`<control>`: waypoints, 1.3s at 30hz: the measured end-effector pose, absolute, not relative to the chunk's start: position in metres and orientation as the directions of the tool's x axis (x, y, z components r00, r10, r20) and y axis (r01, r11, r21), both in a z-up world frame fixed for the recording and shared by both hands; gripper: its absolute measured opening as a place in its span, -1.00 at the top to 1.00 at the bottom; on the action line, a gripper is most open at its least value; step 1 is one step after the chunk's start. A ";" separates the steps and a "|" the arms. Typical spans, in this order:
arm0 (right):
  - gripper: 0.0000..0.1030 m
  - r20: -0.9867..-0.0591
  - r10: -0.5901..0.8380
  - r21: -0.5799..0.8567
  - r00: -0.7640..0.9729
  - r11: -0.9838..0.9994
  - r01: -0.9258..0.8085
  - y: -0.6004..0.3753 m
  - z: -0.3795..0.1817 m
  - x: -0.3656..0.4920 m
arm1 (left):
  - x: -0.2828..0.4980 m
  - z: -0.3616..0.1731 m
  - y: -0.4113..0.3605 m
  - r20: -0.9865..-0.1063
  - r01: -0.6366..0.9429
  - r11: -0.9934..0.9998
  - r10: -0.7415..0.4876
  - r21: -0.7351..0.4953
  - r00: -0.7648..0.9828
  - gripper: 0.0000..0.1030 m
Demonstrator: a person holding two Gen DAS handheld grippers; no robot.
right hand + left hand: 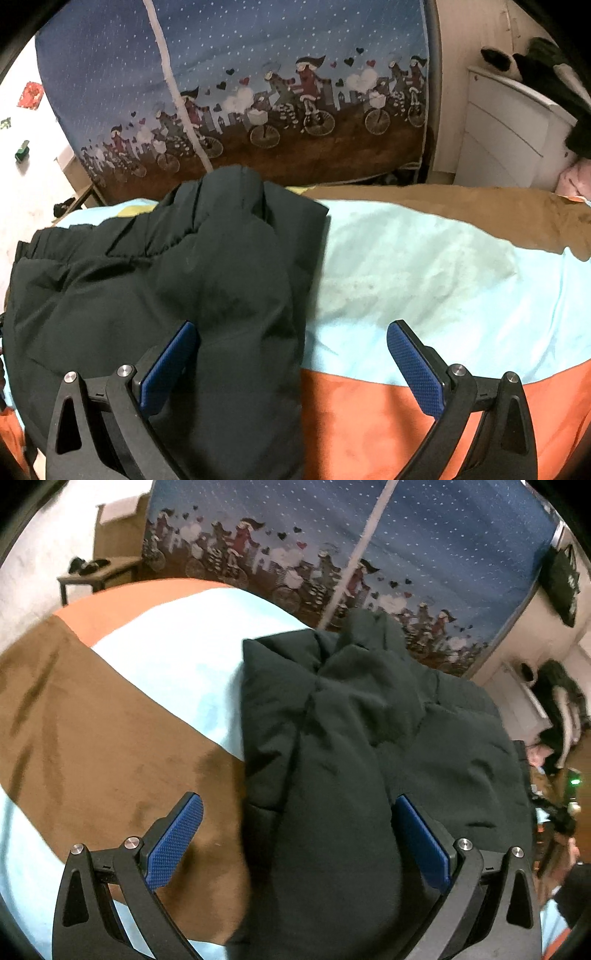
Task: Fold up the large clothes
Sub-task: 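Withdraw both open tools from the folded jacket, then close both tools on the jacket bundle edge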
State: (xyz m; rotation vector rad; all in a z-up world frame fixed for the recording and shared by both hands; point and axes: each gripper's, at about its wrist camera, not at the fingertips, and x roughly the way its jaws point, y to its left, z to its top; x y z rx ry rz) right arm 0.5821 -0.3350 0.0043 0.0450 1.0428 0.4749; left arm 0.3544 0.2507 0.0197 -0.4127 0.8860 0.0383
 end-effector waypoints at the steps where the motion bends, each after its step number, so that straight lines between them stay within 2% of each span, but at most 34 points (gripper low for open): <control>1: -1.00 -0.820 0.410 0.271 0.399 0.893 -0.360 -0.334 0.001 0.582 | 0.354 0.018 0.251 -0.756 -0.193 0.915 -0.159 -0.355 0.635 -0.98; 5: -1.00 -0.824 0.470 0.359 0.316 0.865 -0.350 -0.336 -0.017 0.589 | 0.358 0.014 0.252 -0.759 -0.181 0.907 -0.194 -0.380 0.622 -0.98; 11: -1.00 -0.769 0.609 0.556 0.193 0.787 -0.266 -0.353 -0.042 0.604 | 0.370 0.003 0.253 -0.767 -0.169 0.893 -0.246 -0.417 0.592 -0.98; 19: -1.00 -0.735 0.653 0.603 0.182 0.753 -0.265 -0.357 -0.044 0.603 | 0.381 -0.017 0.271 -0.749 -0.176 0.819 -0.382 -0.546 0.542 -0.98; 24: -1.00 -0.672 0.738 0.696 0.061 0.658 -0.289 -0.346 -0.046 0.599 | 0.381 -0.014 0.275 -0.740 -0.163 0.807 -0.414 -0.568 0.530 -0.98; 30: -1.00 -0.674 0.739 0.705 0.011 0.647 -0.290 -0.331 -0.048 0.599 | 0.381 -0.005 0.254 -0.765 -0.093 0.869 -0.371 -0.485 0.527 -0.98; 37: -1.00 -0.712 0.701 0.667 0.046 0.695 -0.270 -0.324 -0.043 0.601 | 0.386 -0.012 0.263 -0.769 -0.125 0.839 -0.413 -0.530 0.488 -0.96; 39: -0.80 -0.725 0.685 0.639 0.071 0.708 -0.301 -0.319 -0.037 0.595 | 0.385 -0.008 0.263 -0.770 -0.130 0.843 -0.401 -0.523 0.497 -0.95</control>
